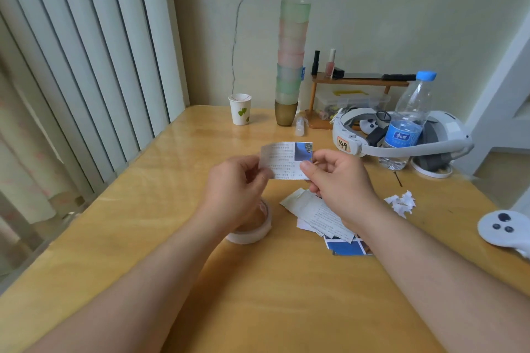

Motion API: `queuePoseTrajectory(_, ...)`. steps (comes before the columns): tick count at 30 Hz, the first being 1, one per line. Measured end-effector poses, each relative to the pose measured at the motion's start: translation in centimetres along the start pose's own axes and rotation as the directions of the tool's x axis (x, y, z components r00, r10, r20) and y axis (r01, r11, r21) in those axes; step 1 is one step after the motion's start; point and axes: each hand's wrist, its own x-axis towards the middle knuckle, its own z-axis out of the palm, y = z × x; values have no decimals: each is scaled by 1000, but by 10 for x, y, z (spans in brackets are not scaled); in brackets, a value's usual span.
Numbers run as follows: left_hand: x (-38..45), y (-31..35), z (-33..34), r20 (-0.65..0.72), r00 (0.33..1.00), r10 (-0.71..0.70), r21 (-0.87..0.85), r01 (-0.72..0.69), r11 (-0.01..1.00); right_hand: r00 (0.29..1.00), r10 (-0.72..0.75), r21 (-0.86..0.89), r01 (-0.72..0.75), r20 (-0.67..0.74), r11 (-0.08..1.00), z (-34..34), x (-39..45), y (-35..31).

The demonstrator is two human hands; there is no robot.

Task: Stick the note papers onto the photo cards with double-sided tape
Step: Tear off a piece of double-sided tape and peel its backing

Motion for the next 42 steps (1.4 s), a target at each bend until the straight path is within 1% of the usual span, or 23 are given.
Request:
queuePoseTrajectory(2, 4, -4, -6, -16, 1000, -19, 94, 21, 995, 1000, 11, -79, -12, -4, 997, 9, 17, 6)
queuePoseTrajectory(3, 7, -8, -7, -27, 999, -32, 112, 34, 993, 1000, 17, -131, -18, -7, 991, 12, 26, 11)
queuePoseTrajectory(7, 10, -17, -6, -32, 995, -94, 85, 97, 992, 999, 33, -381, -30, 0, 924, 21, 50, 26)
queuePoseTrajectory(10, 8, -14, -5, -37, 999, -40, 128, 45, 991, 1000, 25, -536, -21, 1, 844, 23, 58, 32)
queuePoseTrajectory(13, 7, -12, -3, -42, 999, 3, 157, 3, 988, 999, -30, -676, 34, 18, 737, 25, 62, 33)
queuePoseTrajectory(15, 6, -13, -2, -37, 999, 26, 185, -19, 983, 999, -39, -738, 50, 32, 673, 26, 63, 30)
queuePoseTrajectory(17, 5, -13, -1, -26, 999, 44, 207, -37, 978, 999, -34, -765, 51, 38, 643, 26, 63, 27)
queuePoseTrajectory(19, 3, -11, -1, -21, 998, 53, 222, -47, 974, 999, -43, -757, 48, 27, 652, 24, 62, 27)
queuePoseTrajectory(24, 0, -5, 0, 38, 994, 103, 249, -109, 962, 997, -73, -655, 36, -29, 754, -2, 42, 24)
queuePoseTrajectory(26, -2, -3, -2, 101, 987, 122, 261, -145, 954, 998, -57, -601, 31, -24, 799, -14, 25, 20)
queuePoseTrajectory(29, -5, -2, -11, 227, 961, 159, 255, -217, 942, 999, -29, -551, 45, 38, 834, -24, -5, 14)
queuePoseTrajectory(31, -8, -1, -20, 318, 932, 176, 246, -260, 934, 996, -28, -498, 69, 89, 864, -21, -24, 10)
queuePoseTrajectory(32, -8, -1, -25, 376, 913, 156, 229, -255, 939, 993, -39, -465, 87, 113, 881, -19, -33, 9)
queuePoseTrajectory(33, -9, -2, -30, 450, 884, 123, 203, -236, 950, 990, -55, -437, 106, 128, 893, -16, -41, 9)
queuePoseTrajectory(35, -10, -2, -38, 603, 797, 38, 179, -182, 967, 988, -78, -415, 128, 135, 901, -12, -50, 9)
queuePoseTrajectory(36, -12, -3, -39, 641, 767, 19, 195, -186, 963, 987, -87, -412, 137, 137, 901, -12, -52, 9)
queuePoseTrajectory(37, -13, -3, -39, 646, 763, 20, 224, -214, 951, 985, -100, -409, 149, 139, 900, -12, -53, 11)
queuePoseTrajectory(38, -16, -2, -38, 624, 781, 43, 251, -252, 935, 983, -118, -407, 166, 140, 898, -13, -53, 12)
queuePoseTrajectory(39, -17, 0, -36, 580, 812, 73, 267, -274, 924, 979, -144, -409, 191, 143, 892, -13, -53, 13)
queuePoseTrajectory(41, -19, 3, -31, 477, 868, 136, 209, -262, 942, 964, -214, -416, 261, 156, 871, -12, -52, 15)
queuePoseTrajectory(42, -18, 3, -29, 436, 888, 149, 131, -226, 965, 955, -252, -411, 295, 158, 863, -11, -52, 17)
